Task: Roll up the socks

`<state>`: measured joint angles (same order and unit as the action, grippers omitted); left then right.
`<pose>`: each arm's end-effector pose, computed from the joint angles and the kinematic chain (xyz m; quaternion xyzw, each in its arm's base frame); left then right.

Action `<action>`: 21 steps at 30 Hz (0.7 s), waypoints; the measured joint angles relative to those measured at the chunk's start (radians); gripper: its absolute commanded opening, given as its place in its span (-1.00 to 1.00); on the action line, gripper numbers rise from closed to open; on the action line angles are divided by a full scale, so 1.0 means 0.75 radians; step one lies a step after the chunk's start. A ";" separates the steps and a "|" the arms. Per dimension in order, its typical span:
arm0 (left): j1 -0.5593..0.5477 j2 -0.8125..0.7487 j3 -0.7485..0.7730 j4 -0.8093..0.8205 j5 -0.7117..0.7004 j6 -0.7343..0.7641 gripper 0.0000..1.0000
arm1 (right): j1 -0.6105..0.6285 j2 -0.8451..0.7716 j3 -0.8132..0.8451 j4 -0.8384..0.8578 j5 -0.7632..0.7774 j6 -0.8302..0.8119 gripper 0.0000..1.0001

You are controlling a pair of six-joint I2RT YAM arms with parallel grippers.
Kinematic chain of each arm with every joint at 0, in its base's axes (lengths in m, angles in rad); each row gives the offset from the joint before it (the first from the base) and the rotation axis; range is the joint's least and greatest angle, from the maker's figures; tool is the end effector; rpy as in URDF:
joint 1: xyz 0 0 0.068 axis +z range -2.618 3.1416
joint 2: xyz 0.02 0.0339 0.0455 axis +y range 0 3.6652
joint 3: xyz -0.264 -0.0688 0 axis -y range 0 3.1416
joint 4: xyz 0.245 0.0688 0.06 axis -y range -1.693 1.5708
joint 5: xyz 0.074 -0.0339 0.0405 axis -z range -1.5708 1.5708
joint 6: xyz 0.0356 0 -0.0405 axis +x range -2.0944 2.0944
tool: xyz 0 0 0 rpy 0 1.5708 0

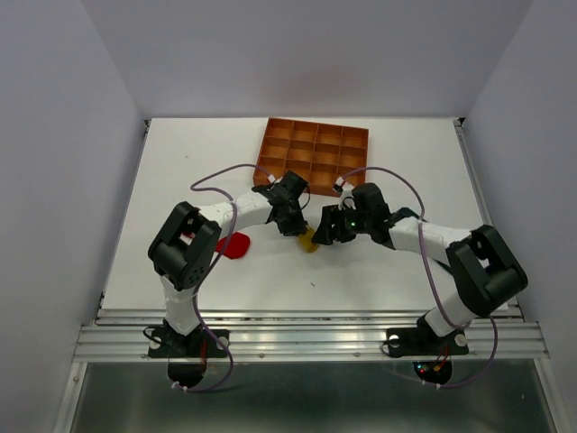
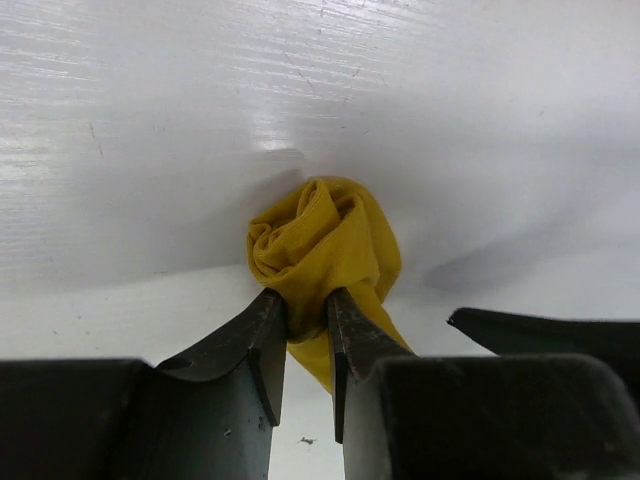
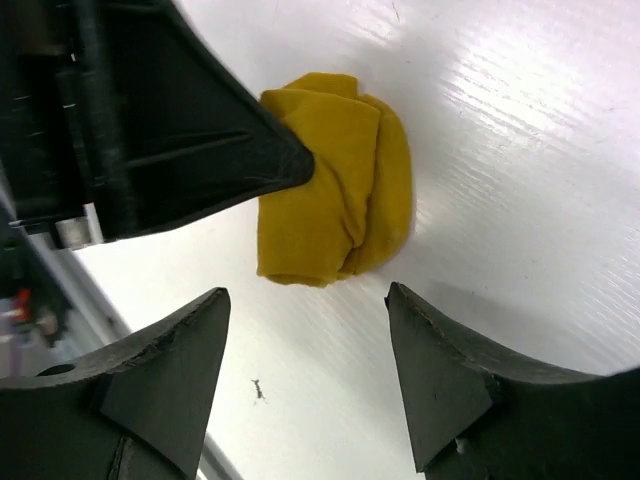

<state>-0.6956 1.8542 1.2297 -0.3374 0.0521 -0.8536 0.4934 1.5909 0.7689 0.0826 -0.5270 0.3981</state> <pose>0.2984 -0.2516 0.1825 -0.0675 0.9513 -0.2274 0.1968 0.2676 0.1642 0.1682 -0.1471 0.8772 0.3831 0.2491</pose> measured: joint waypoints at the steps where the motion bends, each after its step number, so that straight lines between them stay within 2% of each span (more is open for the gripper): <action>1: -0.008 0.003 0.006 -0.007 -0.013 -0.002 -0.99 | 0.031 -0.047 0.001 -0.033 0.068 -0.034 0.42; 5: -0.030 0.032 0.065 -0.066 -0.063 -0.007 -0.99 | 0.199 -0.188 0.002 -0.111 0.345 -0.145 0.42; 10: -0.033 0.056 0.102 -0.094 -0.073 -0.011 -0.98 | 0.349 -0.282 -0.043 -0.058 0.591 -0.250 0.41; 18: -0.034 0.072 0.129 -0.128 -0.074 -0.012 -0.99 | 0.544 -0.257 -0.136 0.111 0.904 -0.448 0.41; 21: -0.034 0.075 0.134 -0.135 -0.072 -0.011 -0.99 | 0.607 -0.215 -0.127 0.141 0.963 -0.511 0.40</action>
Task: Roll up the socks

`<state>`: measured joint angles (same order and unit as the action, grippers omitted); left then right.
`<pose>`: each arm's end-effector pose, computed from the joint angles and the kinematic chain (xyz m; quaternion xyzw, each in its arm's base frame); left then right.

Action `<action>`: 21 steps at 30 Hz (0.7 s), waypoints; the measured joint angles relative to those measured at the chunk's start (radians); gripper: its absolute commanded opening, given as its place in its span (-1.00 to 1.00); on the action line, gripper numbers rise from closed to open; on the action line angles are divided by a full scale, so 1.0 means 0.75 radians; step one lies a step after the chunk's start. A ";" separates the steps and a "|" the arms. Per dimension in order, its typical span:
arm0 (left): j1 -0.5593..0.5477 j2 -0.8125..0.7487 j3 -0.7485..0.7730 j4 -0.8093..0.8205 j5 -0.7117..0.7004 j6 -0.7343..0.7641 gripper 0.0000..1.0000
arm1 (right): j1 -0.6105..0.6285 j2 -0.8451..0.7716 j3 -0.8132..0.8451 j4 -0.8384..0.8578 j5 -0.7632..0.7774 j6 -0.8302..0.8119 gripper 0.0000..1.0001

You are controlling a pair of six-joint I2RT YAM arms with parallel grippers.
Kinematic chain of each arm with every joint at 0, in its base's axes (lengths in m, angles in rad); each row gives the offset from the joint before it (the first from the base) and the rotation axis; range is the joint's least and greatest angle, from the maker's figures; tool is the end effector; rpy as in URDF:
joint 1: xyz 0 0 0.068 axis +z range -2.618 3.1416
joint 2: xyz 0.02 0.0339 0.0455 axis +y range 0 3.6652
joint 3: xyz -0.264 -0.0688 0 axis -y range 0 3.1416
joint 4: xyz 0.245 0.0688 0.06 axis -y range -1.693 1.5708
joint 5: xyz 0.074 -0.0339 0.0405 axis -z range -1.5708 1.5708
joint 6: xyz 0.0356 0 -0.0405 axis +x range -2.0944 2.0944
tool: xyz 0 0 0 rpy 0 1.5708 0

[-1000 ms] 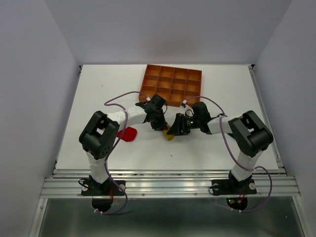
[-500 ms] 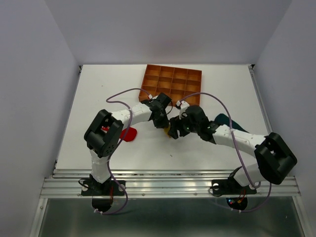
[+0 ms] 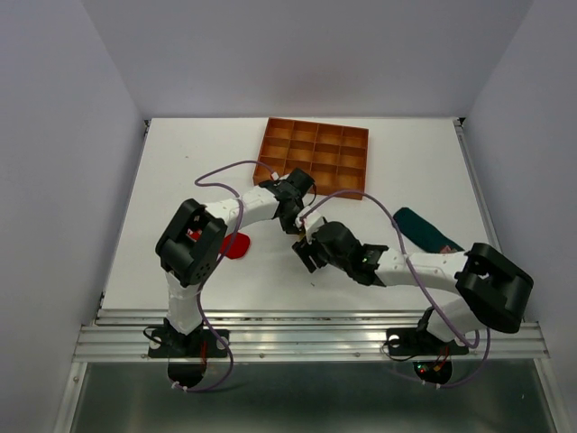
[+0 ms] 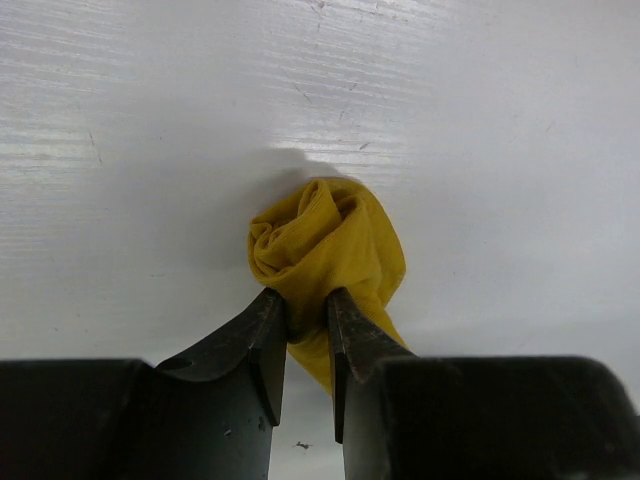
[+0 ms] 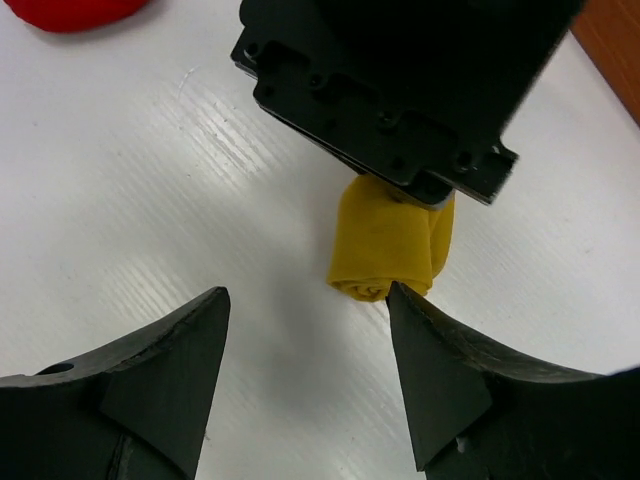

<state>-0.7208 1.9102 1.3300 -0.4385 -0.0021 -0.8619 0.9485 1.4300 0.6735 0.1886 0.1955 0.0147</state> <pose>0.3029 -0.2660 0.1850 -0.0681 0.9597 -0.1932 0.1923 0.1771 0.2350 0.1918 -0.3509 0.8004 0.1457 0.4636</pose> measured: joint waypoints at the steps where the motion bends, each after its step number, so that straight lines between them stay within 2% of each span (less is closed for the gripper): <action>1: 0.000 0.000 0.001 -0.001 0.001 0.000 -0.99 | 0.026 0.022 0.009 0.002 0.030 -0.020 0.40; 14: -0.003 0.003 0.002 -0.002 0.020 0.004 -1.00 | 0.179 0.237 0.166 -0.026 0.393 -0.198 0.40; 21: 0.003 0.006 0.003 -0.003 0.032 0.007 -1.00 | 0.195 0.319 0.216 -0.043 0.475 -0.252 0.39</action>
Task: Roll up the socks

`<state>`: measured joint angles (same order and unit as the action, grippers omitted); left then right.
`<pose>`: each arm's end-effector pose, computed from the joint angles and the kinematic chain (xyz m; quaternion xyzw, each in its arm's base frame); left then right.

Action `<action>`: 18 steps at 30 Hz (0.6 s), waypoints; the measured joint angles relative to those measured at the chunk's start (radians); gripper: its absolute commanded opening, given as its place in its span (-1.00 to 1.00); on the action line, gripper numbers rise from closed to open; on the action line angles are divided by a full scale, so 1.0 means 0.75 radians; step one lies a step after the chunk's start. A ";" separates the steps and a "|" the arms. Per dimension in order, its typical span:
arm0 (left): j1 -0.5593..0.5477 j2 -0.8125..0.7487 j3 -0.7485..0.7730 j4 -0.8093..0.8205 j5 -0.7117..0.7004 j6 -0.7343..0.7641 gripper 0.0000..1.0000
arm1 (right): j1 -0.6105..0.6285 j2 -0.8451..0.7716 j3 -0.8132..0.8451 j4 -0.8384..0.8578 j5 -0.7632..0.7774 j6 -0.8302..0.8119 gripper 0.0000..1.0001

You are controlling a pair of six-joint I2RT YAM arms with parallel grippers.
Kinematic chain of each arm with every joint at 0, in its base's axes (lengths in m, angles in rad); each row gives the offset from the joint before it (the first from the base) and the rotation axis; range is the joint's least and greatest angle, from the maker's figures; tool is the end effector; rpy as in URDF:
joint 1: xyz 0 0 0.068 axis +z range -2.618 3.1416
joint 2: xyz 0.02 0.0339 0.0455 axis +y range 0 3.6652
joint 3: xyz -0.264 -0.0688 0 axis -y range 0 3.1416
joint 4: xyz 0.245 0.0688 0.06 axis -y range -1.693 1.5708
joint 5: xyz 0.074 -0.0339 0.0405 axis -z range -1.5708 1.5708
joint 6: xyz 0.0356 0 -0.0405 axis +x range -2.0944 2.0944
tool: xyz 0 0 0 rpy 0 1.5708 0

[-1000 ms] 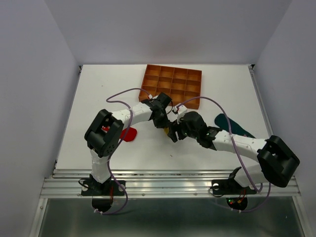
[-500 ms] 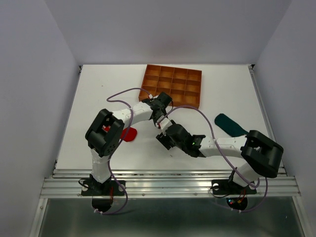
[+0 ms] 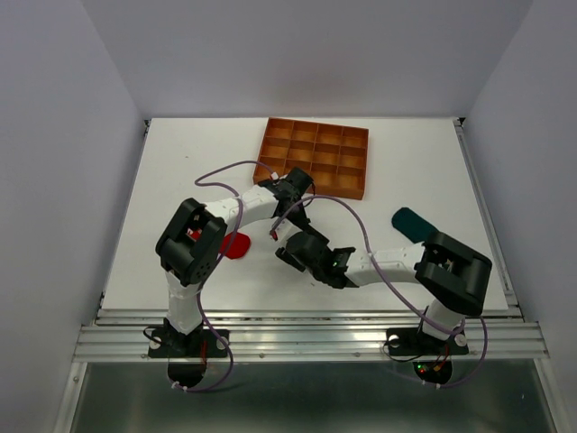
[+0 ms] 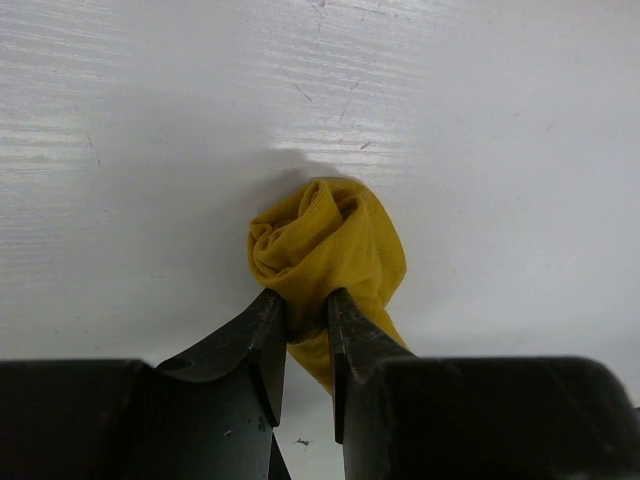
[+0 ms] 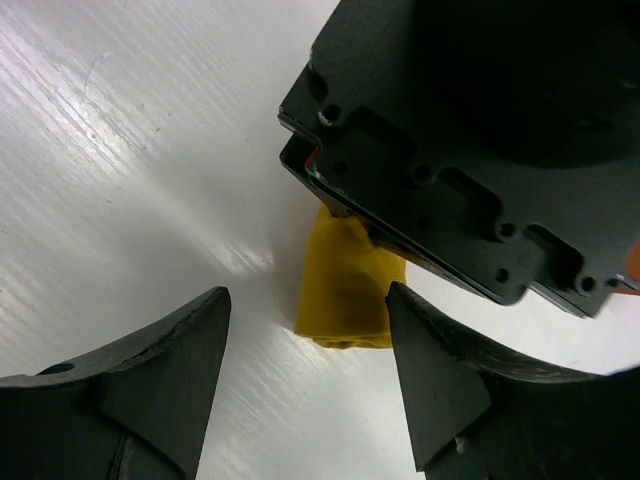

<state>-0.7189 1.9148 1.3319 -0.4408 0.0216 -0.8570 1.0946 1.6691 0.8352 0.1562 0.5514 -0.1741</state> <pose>0.3032 -0.2664 0.1837 -0.0635 0.9607 -0.1988 0.1832 0.1707 0.2903 0.1697 -0.4197 0.7687 -0.0354 0.4814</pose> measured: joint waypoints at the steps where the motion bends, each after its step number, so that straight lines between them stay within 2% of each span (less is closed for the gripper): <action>1: 0.001 0.001 0.001 -0.001 -0.001 0.001 -1.00 | 0.000 0.013 0.005 0.000 0.004 -0.004 0.40; 18: 0.004 0.009 0.008 0.003 0.011 0.014 -1.00 | 0.013 0.226 0.110 0.002 0.226 -0.060 0.26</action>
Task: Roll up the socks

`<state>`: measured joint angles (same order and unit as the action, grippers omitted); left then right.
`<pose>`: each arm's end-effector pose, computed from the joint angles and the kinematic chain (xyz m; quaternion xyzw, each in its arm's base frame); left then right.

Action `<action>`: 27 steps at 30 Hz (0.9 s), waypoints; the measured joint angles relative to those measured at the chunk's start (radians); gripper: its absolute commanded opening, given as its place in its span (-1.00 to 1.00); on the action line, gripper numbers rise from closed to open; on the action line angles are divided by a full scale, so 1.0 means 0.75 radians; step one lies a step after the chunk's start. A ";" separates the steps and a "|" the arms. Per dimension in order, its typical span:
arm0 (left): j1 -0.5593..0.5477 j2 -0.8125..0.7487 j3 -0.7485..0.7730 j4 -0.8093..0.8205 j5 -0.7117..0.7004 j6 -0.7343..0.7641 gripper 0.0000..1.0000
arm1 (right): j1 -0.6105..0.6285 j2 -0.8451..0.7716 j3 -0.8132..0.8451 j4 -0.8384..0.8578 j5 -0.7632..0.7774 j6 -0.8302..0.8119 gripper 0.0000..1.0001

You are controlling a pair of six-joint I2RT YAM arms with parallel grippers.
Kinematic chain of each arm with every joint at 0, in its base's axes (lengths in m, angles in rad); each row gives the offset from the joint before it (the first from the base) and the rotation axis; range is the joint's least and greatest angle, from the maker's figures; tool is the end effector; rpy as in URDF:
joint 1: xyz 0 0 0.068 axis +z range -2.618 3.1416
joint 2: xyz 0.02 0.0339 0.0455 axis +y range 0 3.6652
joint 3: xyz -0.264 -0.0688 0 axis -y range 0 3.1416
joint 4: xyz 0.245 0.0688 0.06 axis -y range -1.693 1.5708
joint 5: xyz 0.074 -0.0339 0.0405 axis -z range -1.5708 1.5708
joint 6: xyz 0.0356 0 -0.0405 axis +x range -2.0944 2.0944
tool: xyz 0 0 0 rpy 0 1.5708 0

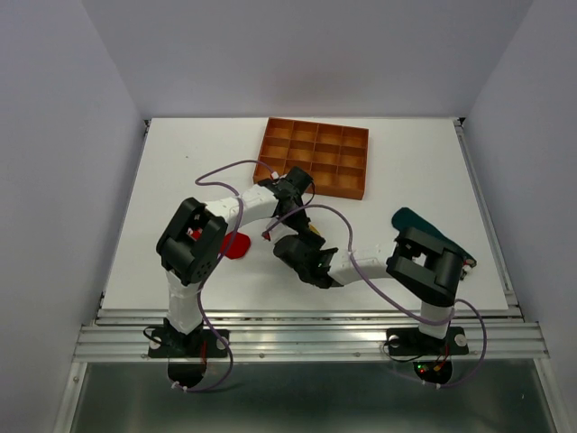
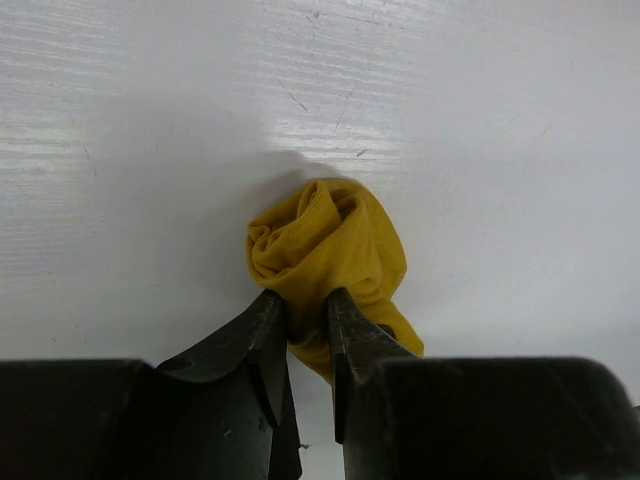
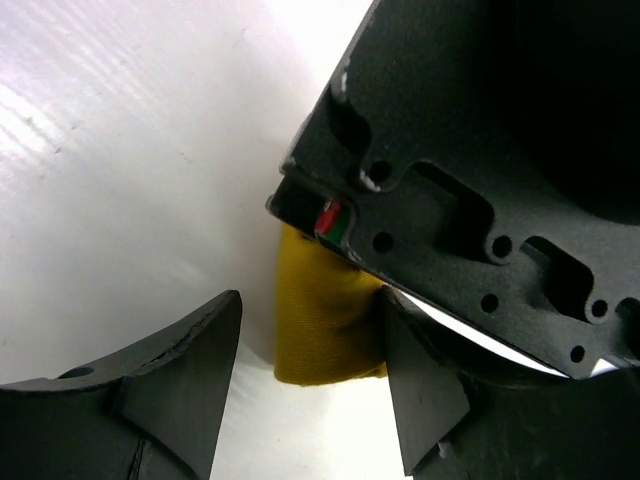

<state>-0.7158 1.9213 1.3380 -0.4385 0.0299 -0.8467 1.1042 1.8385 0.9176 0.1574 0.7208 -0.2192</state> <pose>0.3052 -0.2668 0.1831 -0.0589 0.9607 -0.2011 0.1823 0.1823 0.3097 0.1397 -0.4195 0.7640 -0.1357 0.4710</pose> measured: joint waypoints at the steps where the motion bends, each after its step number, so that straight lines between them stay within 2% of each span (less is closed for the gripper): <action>1: 0.002 0.001 0.000 0.003 0.000 0.000 -1.00 | 0.004 0.015 0.009 0.001 0.016 -0.001 0.25; 10: 0.006 0.014 0.018 0.005 0.002 0.012 -1.00 | 0.013 0.084 0.054 -0.009 0.112 -0.006 0.14; 19: 0.006 0.038 0.052 -0.005 0.006 0.044 -0.99 | -0.015 0.099 0.085 -0.093 0.091 0.011 -0.22; 20: 0.007 0.038 0.052 -0.005 0.007 0.047 -0.99 | -0.017 0.100 0.087 -0.099 0.086 0.013 -0.32; 22: 0.008 0.038 0.053 -0.003 0.011 0.053 -0.98 | -0.021 0.100 0.092 -0.111 0.078 0.015 -0.40; 24: 0.015 0.042 0.057 -0.001 0.028 0.063 -0.92 | -0.024 0.102 0.098 -0.126 0.068 0.017 -0.52; 25: 0.018 0.043 0.058 -0.001 0.036 0.067 -0.82 | -0.026 0.103 0.102 -0.131 0.066 0.017 -0.58; 27: 0.025 0.043 0.058 -0.002 0.044 0.077 -0.72 | -0.036 0.102 0.105 -0.133 0.049 0.024 -0.60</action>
<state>-0.6971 1.9533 1.3819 -0.4397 0.0631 -0.7887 1.0771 1.9152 0.9962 0.0574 0.7574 -0.2008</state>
